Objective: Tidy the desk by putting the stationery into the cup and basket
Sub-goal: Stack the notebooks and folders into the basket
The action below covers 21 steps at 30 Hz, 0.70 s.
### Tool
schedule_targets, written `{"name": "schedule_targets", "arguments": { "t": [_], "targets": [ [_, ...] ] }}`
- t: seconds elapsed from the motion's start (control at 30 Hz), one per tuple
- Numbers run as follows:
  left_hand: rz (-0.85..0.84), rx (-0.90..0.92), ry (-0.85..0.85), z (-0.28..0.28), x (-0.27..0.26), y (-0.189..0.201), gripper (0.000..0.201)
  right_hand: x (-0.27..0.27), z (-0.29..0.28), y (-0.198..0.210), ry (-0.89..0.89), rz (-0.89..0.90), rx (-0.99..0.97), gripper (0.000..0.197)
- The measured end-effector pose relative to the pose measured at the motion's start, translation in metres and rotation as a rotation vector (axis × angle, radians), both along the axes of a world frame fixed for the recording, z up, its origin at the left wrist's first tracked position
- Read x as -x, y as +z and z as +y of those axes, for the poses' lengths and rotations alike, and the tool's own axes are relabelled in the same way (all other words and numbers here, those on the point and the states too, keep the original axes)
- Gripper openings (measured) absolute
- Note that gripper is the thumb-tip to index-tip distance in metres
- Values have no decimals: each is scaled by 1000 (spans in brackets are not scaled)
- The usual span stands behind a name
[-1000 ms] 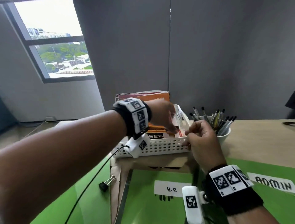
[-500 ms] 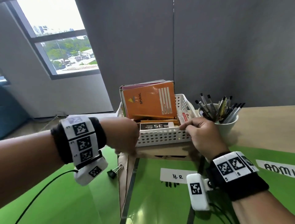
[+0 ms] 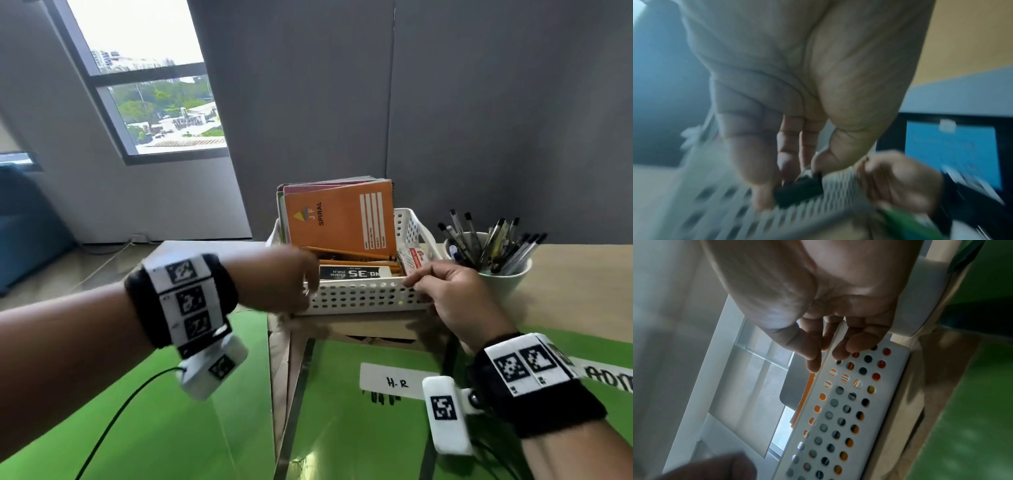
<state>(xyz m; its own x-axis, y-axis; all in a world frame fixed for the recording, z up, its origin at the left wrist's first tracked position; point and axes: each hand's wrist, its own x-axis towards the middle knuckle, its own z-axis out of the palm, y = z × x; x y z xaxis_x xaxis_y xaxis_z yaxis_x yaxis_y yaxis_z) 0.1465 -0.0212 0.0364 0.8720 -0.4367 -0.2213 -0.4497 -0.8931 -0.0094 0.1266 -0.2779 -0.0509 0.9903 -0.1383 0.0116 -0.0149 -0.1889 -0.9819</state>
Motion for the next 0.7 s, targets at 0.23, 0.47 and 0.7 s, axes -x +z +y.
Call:
{"name": "schedule_targets", "arguments": {
  "t": [0.23,0.47,0.7],
  "targets": [
    [-310,162,67,-28,-60,16,33,-2,-1,0,-17,-28,28,33],
    [-64,475,97,-29,8,3,21,4,-5,13,7,-8,57,27],
    [752,1226,413,-1,58,-61,35,36,-35,82,133,-151,12,11]
  ]
}}
